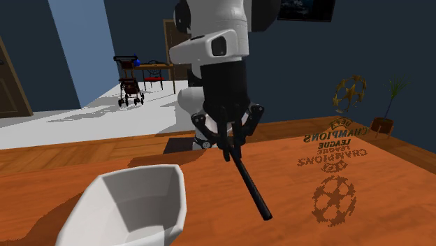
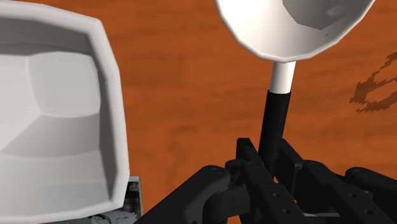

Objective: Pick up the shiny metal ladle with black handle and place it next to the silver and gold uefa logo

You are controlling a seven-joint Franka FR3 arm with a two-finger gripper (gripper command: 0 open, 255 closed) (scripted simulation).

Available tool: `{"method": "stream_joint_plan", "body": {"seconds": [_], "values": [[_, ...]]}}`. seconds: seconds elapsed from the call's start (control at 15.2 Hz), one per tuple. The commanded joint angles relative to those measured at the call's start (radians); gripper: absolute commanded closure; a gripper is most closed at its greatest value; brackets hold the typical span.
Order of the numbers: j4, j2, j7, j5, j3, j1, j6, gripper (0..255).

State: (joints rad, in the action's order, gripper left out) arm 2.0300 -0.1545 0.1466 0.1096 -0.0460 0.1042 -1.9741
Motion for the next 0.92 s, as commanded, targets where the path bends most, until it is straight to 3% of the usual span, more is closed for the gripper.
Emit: {"method": "stream_joint_plan", "body": {"seconds": [0.0,0.86], "values": [[-0.02,-0.005,-0.002,-0.001,-0.001,-0.001,0.025,255],[-0.199,-0.001,-0.019,-0.007,-0.002,-0.001,0.199,255]]}}
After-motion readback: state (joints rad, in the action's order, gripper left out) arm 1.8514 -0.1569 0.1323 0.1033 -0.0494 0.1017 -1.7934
